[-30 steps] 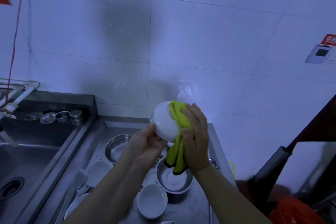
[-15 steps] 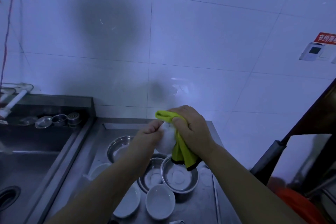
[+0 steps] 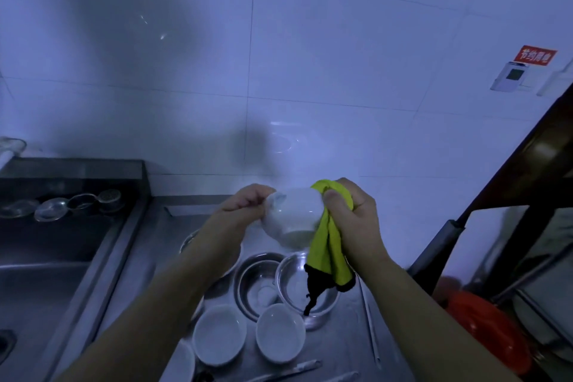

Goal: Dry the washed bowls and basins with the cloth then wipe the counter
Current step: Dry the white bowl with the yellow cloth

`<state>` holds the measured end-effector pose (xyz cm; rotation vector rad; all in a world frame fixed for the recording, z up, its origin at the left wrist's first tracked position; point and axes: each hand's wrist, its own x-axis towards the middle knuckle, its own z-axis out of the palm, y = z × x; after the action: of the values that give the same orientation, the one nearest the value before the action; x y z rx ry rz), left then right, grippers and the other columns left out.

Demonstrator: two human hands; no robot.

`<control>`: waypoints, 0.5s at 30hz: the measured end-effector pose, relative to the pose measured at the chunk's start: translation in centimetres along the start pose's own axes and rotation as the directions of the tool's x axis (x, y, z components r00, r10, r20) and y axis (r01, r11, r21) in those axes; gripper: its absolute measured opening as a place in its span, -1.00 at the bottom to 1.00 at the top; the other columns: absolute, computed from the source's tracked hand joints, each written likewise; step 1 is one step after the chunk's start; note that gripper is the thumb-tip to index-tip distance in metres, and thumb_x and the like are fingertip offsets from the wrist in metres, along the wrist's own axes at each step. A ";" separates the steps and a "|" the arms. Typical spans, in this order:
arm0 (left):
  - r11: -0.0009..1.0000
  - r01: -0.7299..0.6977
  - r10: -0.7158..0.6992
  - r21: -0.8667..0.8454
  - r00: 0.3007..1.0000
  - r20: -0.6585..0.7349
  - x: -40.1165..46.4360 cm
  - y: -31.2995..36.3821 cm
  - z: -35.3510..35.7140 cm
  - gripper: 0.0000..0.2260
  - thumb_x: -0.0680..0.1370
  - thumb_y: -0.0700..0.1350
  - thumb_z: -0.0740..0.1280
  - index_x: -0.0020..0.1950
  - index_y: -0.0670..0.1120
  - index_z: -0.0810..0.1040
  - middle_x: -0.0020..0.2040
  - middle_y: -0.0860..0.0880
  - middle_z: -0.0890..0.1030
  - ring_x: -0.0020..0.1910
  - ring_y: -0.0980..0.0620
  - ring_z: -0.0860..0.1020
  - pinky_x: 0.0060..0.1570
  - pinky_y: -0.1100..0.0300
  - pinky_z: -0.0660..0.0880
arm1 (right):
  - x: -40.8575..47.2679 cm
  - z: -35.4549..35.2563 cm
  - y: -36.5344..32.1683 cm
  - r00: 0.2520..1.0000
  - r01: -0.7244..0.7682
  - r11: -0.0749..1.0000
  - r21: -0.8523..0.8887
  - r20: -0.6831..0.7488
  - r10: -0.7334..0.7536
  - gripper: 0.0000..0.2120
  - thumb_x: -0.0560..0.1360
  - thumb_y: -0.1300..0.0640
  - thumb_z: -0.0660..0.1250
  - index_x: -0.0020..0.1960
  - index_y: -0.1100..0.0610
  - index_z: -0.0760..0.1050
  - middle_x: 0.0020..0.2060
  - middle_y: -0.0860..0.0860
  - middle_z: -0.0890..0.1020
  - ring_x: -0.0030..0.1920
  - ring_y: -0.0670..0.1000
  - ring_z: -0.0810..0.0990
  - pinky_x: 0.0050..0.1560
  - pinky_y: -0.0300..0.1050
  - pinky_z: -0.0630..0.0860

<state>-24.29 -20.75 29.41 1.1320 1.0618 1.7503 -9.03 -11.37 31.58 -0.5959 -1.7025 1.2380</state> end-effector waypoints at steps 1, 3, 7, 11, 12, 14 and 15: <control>0.997 -0.011 0.009 0.070 1.000 0.027 0.1 0.2 0.0 -0.82 0.43 -0.36 0.21 -0.10 -0.17 0.55 -0.22 0.03 0.61 -0.19 0.14 0.53 -0.15 0.31 0.45 | -0.4 0.0 -0.1 1.000 0.030 0.997 -0.072 -0.005 -0.030 -0.76 0.41 0.17 0.26 -0.42 0.00 0.37 -0.49 -0.15 0.36 -0.43 -0.12 0.33 -0.38 -0.31 0.33; 0.970 -0.025 -0.004 0.241 0.993 0.118 0.5 0.2 0.3 -0.89 0.44 -0.17 0.28 -0.07 -0.11 0.55 -0.20 -0.03 0.56 -0.18 0.08 0.49 -0.13 0.23 0.42 | -0.9 -0.1 0.0 0.997 0.078 0.980 -0.184 -0.004 -0.080 -0.82 0.39 0.16 0.28 -0.39 0.06 0.41 -0.48 -0.15 0.42 -0.41 -0.14 0.39 -0.35 -0.30 0.37; 0.967 0.046 -0.081 0.252 0.988 0.131 0.8 -0.5 2.0 -0.95 0.42 -0.05 0.34 -0.24 0.03 0.54 -0.32 0.03 0.47 -0.30 0.09 0.41 -0.26 0.20 0.34 | -1.5 -1.4 0.4 0.995 0.092 0.969 -0.228 -0.025 -0.100 -0.84 0.39 0.16 0.28 -0.36 0.10 0.41 -0.47 -0.14 0.42 -0.39 -0.15 0.39 -0.35 -0.26 0.37; 0.991 0.103 -0.109 0.088 0.992 0.068 1.6 -1.9 4.2 -0.92 0.45 -0.16 0.28 -0.25 -0.09 0.49 -0.37 -0.04 0.47 -0.39 0.07 0.39 -0.38 0.27 0.35 | -1.2 -4.2 1.6 0.994 0.039 0.985 -0.171 -0.095 -0.056 -0.81 0.41 0.15 0.23 -0.26 0.28 0.44 -0.40 -0.03 0.42 -0.32 -0.06 0.40 -0.27 -0.17 0.37; 0.990 0.123 -0.127 0.074 0.990 0.057 1.8 -2.3 4.8 -0.91 0.46 -0.16 0.28 -0.24 -0.11 0.49 -0.37 -0.06 0.47 -0.39 0.05 0.39 -0.38 0.25 0.35 | -1.1 -5.2 2.1 0.993 0.020 0.988 -0.155 -0.109 -0.037 -0.79 0.43 0.14 0.21 -0.24 0.30 0.45 -0.39 -0.01 0.41 -0.30 -0.04 0.40 -0.25 -0.15 0.36; 0.983 0.174 -0.176 0.054 0.984 0.038 2.4 -3.5 6.3 -0.88 0.51 -0.19 0.27 -0.23 -0.12 0.48 -0.36 -0.08 0.48 -0.39 0.02 0.40 -0.39 0.25 0.38 | -0.8 -7.4 3.3 0.993 -0.003 0.983 -0.182 -0.113 -0.018 -0.80 0.46 0.12 0.20 -0.21 0.25 0.47 -0.38 -0.07 0.42 -0.30 -0.08 0.40 -0.24 -0.18 0.37; 0.978 0.202 -0.203 0.052 0.979 0.022 2.6 -4.2 7.1 -0.86 0.54 -0.22 0.26 -0.22 -0.12 0.48 -0.36 -0.07 0.50 -0.39 0.03 0.42 -0.40 0.27 0.41 | -0.7 -8.6 4.1 0.994 -0.013 0.978 -0.209 -0.112 -0.011 -0.84 0.48 0.13 0.20 -0.20 0.17 0.49 -0.39 -0.13 0.43 -0.31 -0.12 0.41 -0.25 -0.25 0.38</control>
<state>-17.66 -15.27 28.08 1.0354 1.1664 1.5524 -1.68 -6.38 28.20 -0.7777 -1.7488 1.0123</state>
